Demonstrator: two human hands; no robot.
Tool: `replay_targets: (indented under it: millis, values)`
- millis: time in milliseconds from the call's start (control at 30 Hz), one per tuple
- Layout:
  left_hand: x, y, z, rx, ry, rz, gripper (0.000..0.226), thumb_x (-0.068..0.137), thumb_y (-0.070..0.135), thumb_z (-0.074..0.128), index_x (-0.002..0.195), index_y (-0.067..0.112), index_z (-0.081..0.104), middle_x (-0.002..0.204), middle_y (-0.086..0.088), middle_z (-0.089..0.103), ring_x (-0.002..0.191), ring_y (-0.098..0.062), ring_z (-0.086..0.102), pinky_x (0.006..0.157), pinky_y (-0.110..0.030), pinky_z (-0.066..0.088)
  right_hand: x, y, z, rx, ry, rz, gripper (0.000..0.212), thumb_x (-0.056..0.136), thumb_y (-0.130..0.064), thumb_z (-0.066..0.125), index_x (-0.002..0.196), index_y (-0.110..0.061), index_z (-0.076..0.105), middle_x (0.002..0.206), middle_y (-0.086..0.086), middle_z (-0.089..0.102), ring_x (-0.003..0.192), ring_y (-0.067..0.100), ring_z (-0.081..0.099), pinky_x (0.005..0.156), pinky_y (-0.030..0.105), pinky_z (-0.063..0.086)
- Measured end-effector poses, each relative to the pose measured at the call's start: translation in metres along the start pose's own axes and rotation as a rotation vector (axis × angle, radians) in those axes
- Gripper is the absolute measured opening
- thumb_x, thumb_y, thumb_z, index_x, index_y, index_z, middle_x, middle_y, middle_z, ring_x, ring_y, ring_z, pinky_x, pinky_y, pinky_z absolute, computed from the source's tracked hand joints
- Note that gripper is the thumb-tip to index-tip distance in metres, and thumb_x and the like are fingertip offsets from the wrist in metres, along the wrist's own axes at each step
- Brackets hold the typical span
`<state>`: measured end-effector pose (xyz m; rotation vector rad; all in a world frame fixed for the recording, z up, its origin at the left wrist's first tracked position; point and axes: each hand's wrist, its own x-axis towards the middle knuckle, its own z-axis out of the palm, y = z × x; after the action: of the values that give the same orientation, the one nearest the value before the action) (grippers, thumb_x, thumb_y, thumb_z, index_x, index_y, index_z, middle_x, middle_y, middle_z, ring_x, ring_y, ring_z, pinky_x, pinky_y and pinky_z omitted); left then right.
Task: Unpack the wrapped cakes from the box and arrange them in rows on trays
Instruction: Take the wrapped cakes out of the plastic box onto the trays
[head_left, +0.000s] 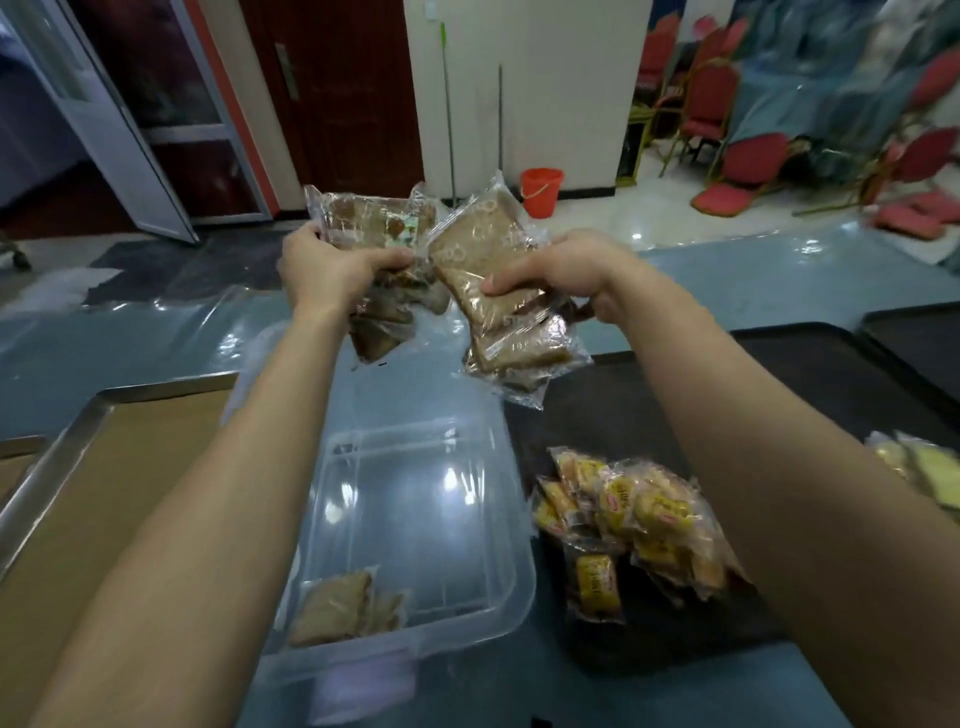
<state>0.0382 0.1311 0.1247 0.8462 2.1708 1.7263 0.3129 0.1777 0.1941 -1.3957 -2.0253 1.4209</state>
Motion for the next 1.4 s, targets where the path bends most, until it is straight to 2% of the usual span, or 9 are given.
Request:
replay_targets:
  millis: [100, 333, 600, 667, 867, 933, 1067, 1267, 1400]
  values:
    - [-0.025, 0.027, 0.053, -0.029, -0.059, 0.017, 0.086, 0.028, 0.056, 0.108, 0.103, 0.029, 0.077, 0.099, 0.013, 0.081, 0.094, -0.005, 0.077, 0.090, -0.036, 0.066, -0.002, 0.033, -0.055, 0.056, 0.129, 0.007, 0.046, 0.073, -0.029, 0.098, 0.108, -0.010, 0.074, 0.089, 0.005, 0.081, 0.052, 0.011, 0.071, 0.042, 0.019, 0.049]
    - [-0.112, 0.079, 0.237, -0.067, -0.247, 0.035, 0.079, 0.033, 0.049, 0.110, 0.101, 0.028, 0.076, 0.096, 0.011, 0.082, 0.092, -0.007, 0.079, 0.087, -0.039, 0.067, -0.018, 0.170, -0.221, 0.258, 0.282, 0.093, 0.049, 0.072, -0.021, 0.098, 0.113, -0.004, 0.077, 0.080, 0.004, 0.081, 0.053, 0.012, 0.074, 0.041, 0.021, 0.050]
    - [-0.270, 0.116, 0.496, -0.048, -0.435, -0.060, 0.076, 0.035, 0.044, 0.111, 0.097, 0.023, 0.073, 0.095, 0.007, 0.082, 0.088, -0.012, 0.079, 0.089, -0.042, 0.066, -0.054, 0.386, -0.426, 0.359, 0.406, 0.186, 0.061, 0.060, -0.020, 0.104, 0.113, -0.007, 0.078, 0.092, 0.008, 0.083, 0.083, 0.026, 0.082, 0.084, 0.044, 0.067]
    - [-0.312, 0.125, 0.545, -0.050, -0.493, -0.106, 0.068, 0.041, 0.039, 0.111, 0.095, 0.022, 0.074, 0.092, 0.007, 0.081, 0.085, -0.012, 0.079, 0.087, -0.040, 0.066, -0.070, 0.434, -0.469, 0.374, 0.452, 0.236, 0.066, 0.055, -0.024, 0.107, 0.112, -0.006, 0.078, 0.094, 0.007, 0.083, 0.083, 0.026, 0.082, 0.085, 0.046, 0.067]
    - [-0.398, 0.120, 0.653, -0.086, -0.624, -0.300, 0.077, 0.038, 0.037, 0.111, 0.104, 0.016, 0.077, 0.093, 0.002, 0.083, 0.086, -0.019, 0.081, 0.077, -0.036, 0.066, -0.106, 0.554, -0.564, 0.436, 0.603, 0.346, 0.134, 0.019, -0.058, 0.108, 0.137, -0.009, 0.068, 0.112, 0.003, 0.081, 0.090, 0.023, 0.081, 0.089, 0.043, 0.066]
    - [-0.420, 0.120, 0.682, -0.111, -0.669, -0.386, 0.069, 0.047, 0.026, 0.110, 0.106, 0.014, 0.077, 0.095, -0.002, 0.083, 0.083, -0.021, 0.082, 0.068, -0.033, 0.065, -0.119, 0.576, -0.581, 0.477, 0.643, 0.350, 0.119, 0.019, -0.056, 0.109, 0.123, -0.010, 0.075, 0.101, 0.005, 0.083, 0.087, 0.025, 0.082, 0.088, 0.046, 0.066]
    - [-0.454, 0.124, 0.735, -0.131, -0.775, -0.479, 0.064, 0.050, 0.019, 0.110, 0.104, 0.013, 0.077, 0.093, -0.003, 0.083, 0.080, -0.021, 0.081, 0.072, -0.038, 0.067, -0.144, 0.590, -0.604, 0.502, 0.740, 0.363, 0.064, 0.054, -0.025, 0.107, 0.109, -0.007, 0.078, 0.090, 0.007, 0.083, 0.083, 0.026, 0.082, 0.084, 0.045, 0.067]
    - [-0.487, 0.130, 0.805, -0.128, -0.822, -0.544, 0.069, 0.045, 0.018, 0.111, 0.105, 0.011, 0.077, 0.093, -0.005, 0.083, 0.074, -0.020, 0.082, 0.071, -0.041, 0.069, -0.140, 0.624, -0.644, 0.469, 0.795, 0.438, 0.057, 0.057, -0.027, 0.106, 0.104, -0.011, 0.079, 0.085, -0.001, 0.083, 0.076, 0.018, 0.081, 0.077, 0.036, 0.067]
    - [-0.500, 0.133, 0.855, -0.108, -0.815, -0.591, 0.077, 0.041, 0.019, 0.112, 0.108, 0.010, 0.076, 0.096, -0.007, 0.083, 0.074, -0.023, 0.082, 0.070, -0.044, 0.069, -0.129, 0.640, -0.686, 0.471, 0.717, 0.434, 0.047, 0.065, -0.018, 0.103, 0.104, -0.009, 0.076, 0.079, 0.002, 0.082, 0.067, 0.020, 0.080, 0.059, 0.030, 0.063]
